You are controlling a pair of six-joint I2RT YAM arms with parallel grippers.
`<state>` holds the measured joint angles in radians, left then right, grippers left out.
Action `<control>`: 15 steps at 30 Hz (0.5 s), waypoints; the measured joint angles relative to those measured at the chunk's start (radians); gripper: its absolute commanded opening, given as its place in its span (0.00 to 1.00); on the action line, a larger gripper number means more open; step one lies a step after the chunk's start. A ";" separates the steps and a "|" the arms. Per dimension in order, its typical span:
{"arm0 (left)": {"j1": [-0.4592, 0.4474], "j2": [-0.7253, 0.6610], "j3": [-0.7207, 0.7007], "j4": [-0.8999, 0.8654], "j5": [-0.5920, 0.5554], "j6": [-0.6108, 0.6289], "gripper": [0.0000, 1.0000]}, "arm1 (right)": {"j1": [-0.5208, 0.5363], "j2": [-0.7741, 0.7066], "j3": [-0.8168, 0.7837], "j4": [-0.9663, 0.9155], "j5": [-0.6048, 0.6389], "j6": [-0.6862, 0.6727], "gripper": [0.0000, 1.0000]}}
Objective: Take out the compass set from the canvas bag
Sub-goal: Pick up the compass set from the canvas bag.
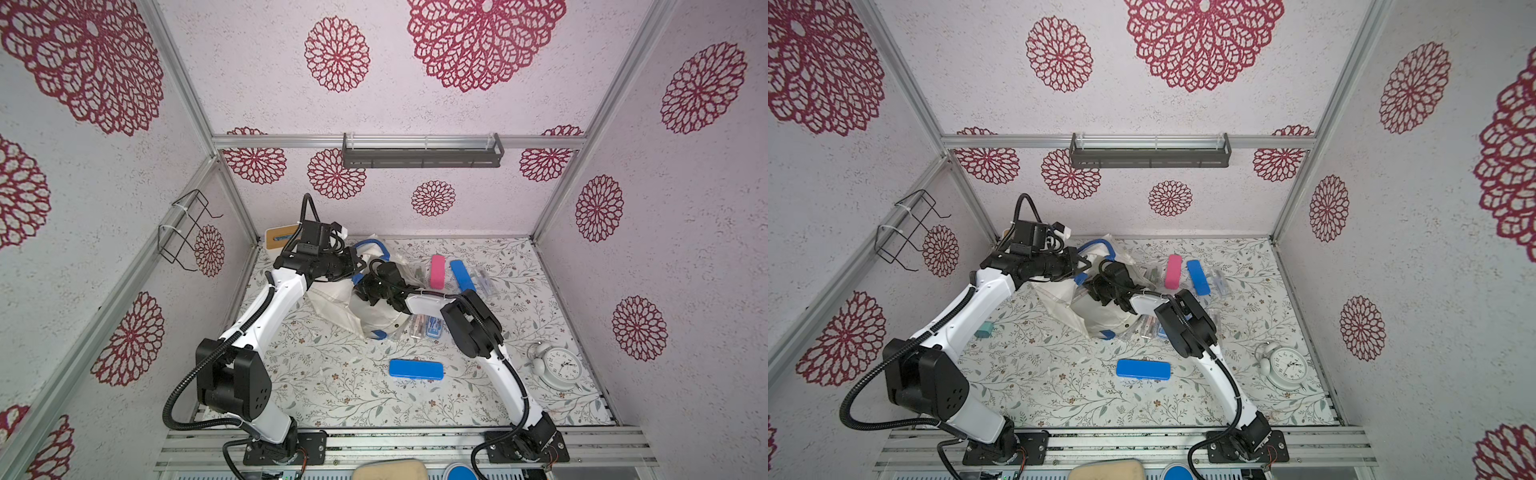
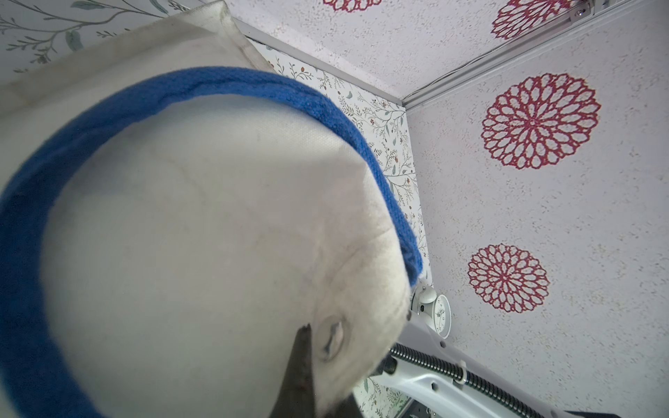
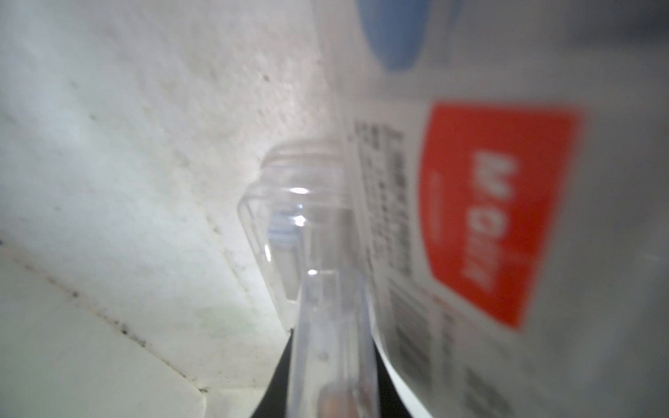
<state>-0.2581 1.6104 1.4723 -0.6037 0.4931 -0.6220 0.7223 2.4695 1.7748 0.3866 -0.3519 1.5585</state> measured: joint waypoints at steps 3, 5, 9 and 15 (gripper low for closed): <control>0.010 0.000 0.000 0.000 0.001 0.000 0.00 | -0.002 -0.060 -0.067 -0.034 -0.015 -0.028 0.16; 0.021 0.000 0.000 0.001 0.004 0.000 0.00 | -0.004 -0.114 -0.117 -0.057 -0.022 -0.050 0.16; 0.051 0.000 0.000 0.013 0.018 0.000 0.00 | -0.017 -0.252 -0.210 -0.114 -0.039 -0.117 0.16; 0.093 0.000 0.000 0.033 0.041 0.000 0.00 | -0.048 -0.492 -0.325 -0.233 -0.068 -0.267 0.16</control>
<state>-0.1654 1.6104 1.4727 -0.5705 0.5343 -0.6216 0.6743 1.9770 1.4502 0.1539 -0.4202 1.2919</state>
